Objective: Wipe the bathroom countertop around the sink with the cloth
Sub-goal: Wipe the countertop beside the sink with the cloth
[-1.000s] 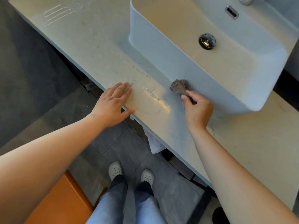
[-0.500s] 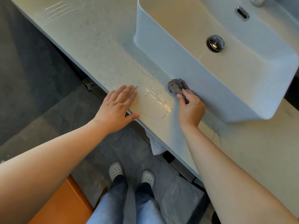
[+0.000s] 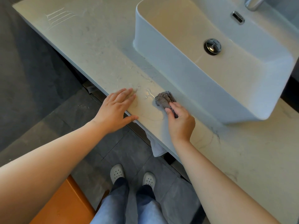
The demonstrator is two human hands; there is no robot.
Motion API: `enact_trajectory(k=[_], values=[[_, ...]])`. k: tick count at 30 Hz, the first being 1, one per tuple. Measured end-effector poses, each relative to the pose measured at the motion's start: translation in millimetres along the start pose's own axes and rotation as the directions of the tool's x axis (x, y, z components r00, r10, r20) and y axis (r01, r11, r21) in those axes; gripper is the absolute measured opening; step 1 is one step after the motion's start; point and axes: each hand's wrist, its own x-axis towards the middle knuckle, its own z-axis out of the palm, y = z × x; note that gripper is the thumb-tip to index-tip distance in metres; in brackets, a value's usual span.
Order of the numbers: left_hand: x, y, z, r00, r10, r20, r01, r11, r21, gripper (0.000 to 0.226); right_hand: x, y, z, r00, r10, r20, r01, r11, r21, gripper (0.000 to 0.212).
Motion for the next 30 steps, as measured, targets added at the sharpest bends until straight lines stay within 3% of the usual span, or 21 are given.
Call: enact_trajectory(k=[3, 8, 13, 18, 22, 30], values=[[-2, -10, -12, 1.0, 0.021, -0.023, -0.023, 0.997, -0.069, 0.074, -22, -7, -3, 0.999, -0.006, 0.031, 0.006, 1.0, 0.003, 0.026], [-11, -25, -16, 0.999, -0.02, -0.046, 0.021, 1.0, 0.018, 0.073, -59, -23, -7, 0.991, -0.014, 0.131, 0.01, 0.999, 0.033, 0.026], [-9, -31, -16, 0.99, -0.141, -0.03, 0.142, 0.989, 0.036, 0.082, -70, -44, -20, 0.923, 0.179, 0.341, -0.278, 0.922, 0.271, 0.026], [-8, -31, -17, 0.992, -0.119, -0.03, 0.121, 0.991, 0.056, 0.076, -24, -53, -34, 0.97, 0.203, 0.136, -0.237, 0.917, 0.321, 0.028], [-9, -29, -18, 0.992, -0.127, -0.026, 0.128, 0.99, 0.05, 0.077, 27, -40, -34, 0.99, 0.141, -0.001, -0.138, 0.972, 0.189, 0.027], [-6, -28, -18, 0.988, -0.153, -0.013, 0.153, 0.988, 0.031, 0.078, 66, -18, 0, 0.999, 0.002, 0.034, -0.001, 1.0, -0.028, 0.029]])
